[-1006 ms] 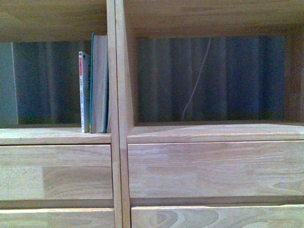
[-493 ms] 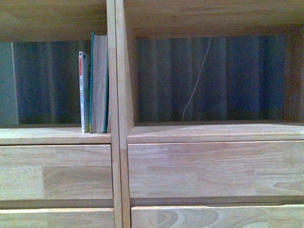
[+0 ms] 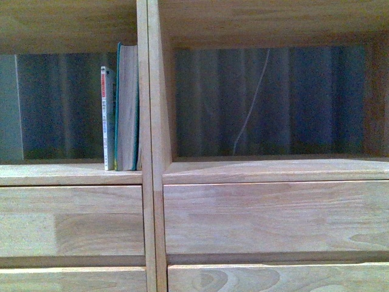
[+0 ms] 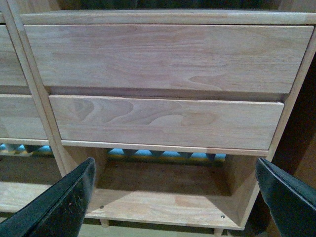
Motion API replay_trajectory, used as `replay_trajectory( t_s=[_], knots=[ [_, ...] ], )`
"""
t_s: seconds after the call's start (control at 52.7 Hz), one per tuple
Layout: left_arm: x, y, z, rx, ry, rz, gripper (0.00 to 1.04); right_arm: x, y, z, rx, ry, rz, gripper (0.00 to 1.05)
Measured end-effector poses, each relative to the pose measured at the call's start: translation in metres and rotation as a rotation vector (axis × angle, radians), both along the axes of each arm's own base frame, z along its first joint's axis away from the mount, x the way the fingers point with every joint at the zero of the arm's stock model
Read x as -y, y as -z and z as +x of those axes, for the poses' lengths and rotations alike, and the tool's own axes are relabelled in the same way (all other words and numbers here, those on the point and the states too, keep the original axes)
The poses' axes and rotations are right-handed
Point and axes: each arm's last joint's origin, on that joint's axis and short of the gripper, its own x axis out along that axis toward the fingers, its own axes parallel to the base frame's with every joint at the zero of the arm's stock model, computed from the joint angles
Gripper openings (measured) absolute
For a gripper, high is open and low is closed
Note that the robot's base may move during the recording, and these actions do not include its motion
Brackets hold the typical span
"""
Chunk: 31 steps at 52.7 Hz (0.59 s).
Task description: Organize books on shelf
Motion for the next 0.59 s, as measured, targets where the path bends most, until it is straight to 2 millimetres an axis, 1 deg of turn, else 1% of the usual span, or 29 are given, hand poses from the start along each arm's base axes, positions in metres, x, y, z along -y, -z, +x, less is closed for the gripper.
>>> replay_trajectory(
  t_s=[0.588],
  knots=[
    [0.0000,0.0000,0.0000,0.000,0.000,0.000,0.97,0.0000,0.0000,0.0000,0.000,0.000,0.000,0.98]
  ],
)
